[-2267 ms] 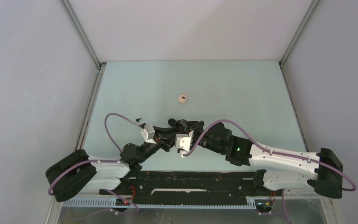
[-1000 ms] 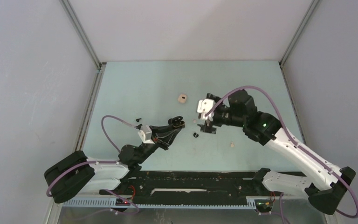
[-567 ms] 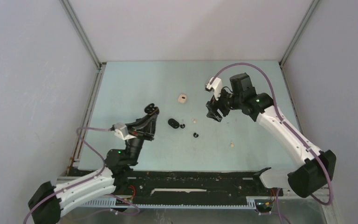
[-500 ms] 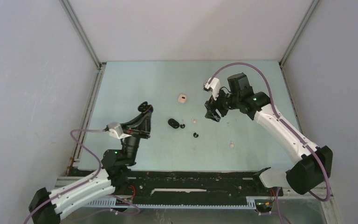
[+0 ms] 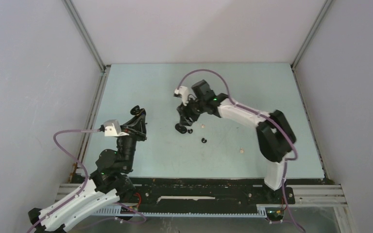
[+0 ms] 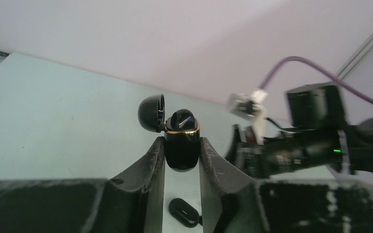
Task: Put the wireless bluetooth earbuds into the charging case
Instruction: Move the earbud to the center of the board.
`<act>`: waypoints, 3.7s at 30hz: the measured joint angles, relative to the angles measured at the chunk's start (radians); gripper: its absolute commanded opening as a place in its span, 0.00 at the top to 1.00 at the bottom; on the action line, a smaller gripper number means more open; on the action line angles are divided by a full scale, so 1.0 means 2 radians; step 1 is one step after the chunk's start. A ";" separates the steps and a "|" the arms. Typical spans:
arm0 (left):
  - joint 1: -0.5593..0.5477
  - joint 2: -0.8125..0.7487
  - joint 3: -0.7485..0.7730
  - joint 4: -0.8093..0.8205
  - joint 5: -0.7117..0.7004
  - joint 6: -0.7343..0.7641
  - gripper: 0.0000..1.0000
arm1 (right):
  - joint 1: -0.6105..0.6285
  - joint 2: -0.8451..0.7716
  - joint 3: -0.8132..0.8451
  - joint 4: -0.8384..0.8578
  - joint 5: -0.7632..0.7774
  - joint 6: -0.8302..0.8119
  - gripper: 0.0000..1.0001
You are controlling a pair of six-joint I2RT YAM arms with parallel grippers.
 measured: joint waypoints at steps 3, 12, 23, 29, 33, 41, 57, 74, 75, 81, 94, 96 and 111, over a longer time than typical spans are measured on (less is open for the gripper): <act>0.000 0.000 0.022 -0.028 0.004 0.005 1.00 | 0.024 0.088 0.084 0.007 0.008 0.013 0.48; 0.000 -0.010 0.059 -0.068 0.040 0.006 1.00 | 0.070 0.290 0.349 -0.024 0.036 0.028 0.44; -0.002 0.012 0.087 -0.077 0.096 0.008 1.00 | 0.105 0.386 0.489 -0.077 0.054 0.015 0.33; -0.004 0.029 0.100 -0.083 0.121 0.008 1.00 | 0.124 0.393 0.495 -0.053 0.065 0.026 0.30; -0.005 0.031 0.106 -0.085 0.134 0.008 1.00 | 0.134 0.414 0.513 -0.026 0.084 0.042 0.32; -0.007 0.031 0.108 -0.090 0.148 0.007 1.00 | 0.142 0.451 0.529 0.013 0.140 0.091 0.39; -0.008 0.030 0.133 -0.093 0.150 0.014 1.00 | 0.140 0.456 0.533 0.030 0.159 0.117 0.54; -0.008 -0.011 0.133 -0.097 0.157 0.012 1.00 | 0.153 0.456 0.535 -0.012 0.173 0.039 0.68; -0.008 -0.012 0.133 -0.097 0.157 0.012 1.00 | 0.154 0.456 0.535 -0.013 0.176 0.036 0.68; -0.009 -0.013 0.133 -0.099 0.168 0.012 1.00 | 0.161 0.453 0.528 -0.009 0.192 0.024 0.70; -0.009 -0.020 0.131 -0.100 0.196 0.007 1.00 | 0.111 0.309 0.306 -0.026 0.177 0.108 0.72; -0.009 -0.022 0.131 -0.100 0.199 0.005 1.00 | 0.086 0.292 0.281 -0.033 0.159 0.139 0.71; -0.013 -0.006 0.119 -0.074 0.225 -0.008 1.00 | 0.083 0.098 -0.012 0.001 0.168 0.194 0.71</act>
